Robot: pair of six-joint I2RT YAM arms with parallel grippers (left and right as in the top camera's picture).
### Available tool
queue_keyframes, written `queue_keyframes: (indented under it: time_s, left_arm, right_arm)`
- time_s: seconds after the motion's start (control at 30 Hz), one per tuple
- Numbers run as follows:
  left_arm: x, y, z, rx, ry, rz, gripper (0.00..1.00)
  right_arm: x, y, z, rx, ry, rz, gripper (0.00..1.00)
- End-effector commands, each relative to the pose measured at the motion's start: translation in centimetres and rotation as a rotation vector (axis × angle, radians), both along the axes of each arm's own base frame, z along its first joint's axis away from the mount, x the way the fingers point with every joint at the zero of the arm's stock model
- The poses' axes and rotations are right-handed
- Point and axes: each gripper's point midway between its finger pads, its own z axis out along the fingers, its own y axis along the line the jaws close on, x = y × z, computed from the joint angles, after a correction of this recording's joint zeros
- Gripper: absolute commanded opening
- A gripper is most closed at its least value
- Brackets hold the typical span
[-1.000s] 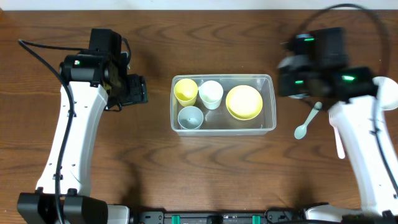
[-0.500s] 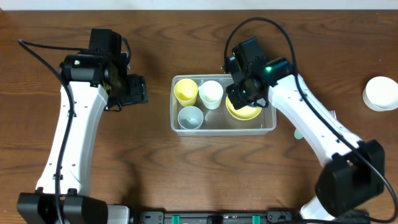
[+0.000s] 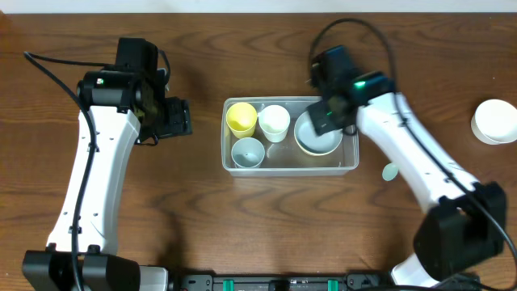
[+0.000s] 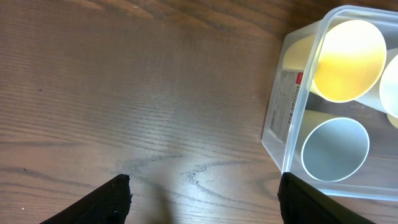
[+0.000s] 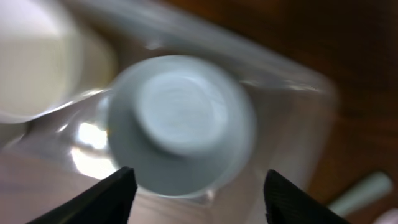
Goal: Pack container
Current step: 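Carry the white bowl and set it into the yellow bowl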
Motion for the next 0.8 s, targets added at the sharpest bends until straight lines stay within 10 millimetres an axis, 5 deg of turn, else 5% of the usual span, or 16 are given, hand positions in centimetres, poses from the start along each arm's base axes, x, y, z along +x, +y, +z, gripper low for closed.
queue_keyframes:
  time_s: [0.0,0.17,0.37,0.53,0.77]
  left_arm:
    - [0.0,0.1,-0.1,-0.005,0.007,0.016,0.76]
    - [0.0,0.1,-0.1,-0.005,0.007,0.016,0.77]
    - [0.0,0.1,-0.1,-0.005,0.007,0.017,0.77]
    - [0.0,0.1,-0.1,-0.005,0.007,0.017,0.77]
    - [0.0,0.1,-0.1,-0.005,0.007,0.017,0.77]
  right_arm:
    - [2.8,-7.5,6.6,0.009,-0.196,-0.275,0.75]
    - [3.9,-18.9,8.2,0.031,-0.267,-0.535,0.79]
    - [4.2,-30.0,5.4,0.067,-0.283,-0.739,0.79]
    - [3.9,-34.6,0.5,0.093,-0.213,-0.812,0.79]
    - [3.1,-36.6,-6.7,0.102,-0.068,-0.859,0.79]
